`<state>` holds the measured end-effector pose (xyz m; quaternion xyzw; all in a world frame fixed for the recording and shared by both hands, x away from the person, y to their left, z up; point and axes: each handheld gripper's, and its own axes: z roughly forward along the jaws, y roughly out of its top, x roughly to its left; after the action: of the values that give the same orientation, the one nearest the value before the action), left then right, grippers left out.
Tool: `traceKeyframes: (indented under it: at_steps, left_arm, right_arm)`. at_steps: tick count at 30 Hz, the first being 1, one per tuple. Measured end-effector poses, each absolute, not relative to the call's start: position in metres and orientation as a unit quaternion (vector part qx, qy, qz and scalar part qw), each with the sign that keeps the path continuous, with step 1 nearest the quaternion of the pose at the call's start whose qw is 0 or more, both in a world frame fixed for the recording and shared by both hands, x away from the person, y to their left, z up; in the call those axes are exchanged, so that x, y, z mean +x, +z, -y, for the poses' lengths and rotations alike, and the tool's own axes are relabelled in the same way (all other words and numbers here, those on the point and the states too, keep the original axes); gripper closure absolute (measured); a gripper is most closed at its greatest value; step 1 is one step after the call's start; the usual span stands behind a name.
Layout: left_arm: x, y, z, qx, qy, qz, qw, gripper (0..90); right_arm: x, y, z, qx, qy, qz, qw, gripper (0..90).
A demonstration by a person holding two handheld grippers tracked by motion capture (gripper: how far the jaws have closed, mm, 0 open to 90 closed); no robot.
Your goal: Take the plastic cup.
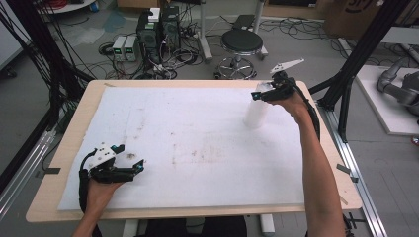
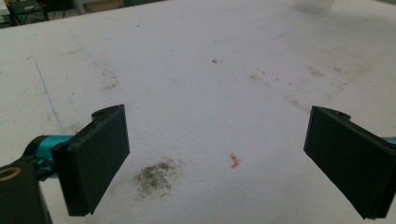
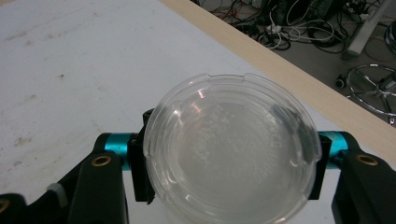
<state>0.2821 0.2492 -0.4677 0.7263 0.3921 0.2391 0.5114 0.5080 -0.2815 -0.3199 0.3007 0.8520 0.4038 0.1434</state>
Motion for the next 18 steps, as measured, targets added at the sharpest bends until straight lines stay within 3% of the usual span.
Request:
traceKeyframes:
  at_steps: [9,18]
  left_arm:
    - [0.282,-0.468,-0.249,0.727,0.239,-0.392,0.511,6.7]
    - [0.282,-0.468,-0.249,0.727,0.237,-0.392,0.512,6.7]
  right_arm:
    - [0.503,-0.300,0.284,0.301,0.428,-0.839,0.152,40.0]
    - [0.493,-0.244,0.280,0.294,0.437,-0.832,0.175,40.6]
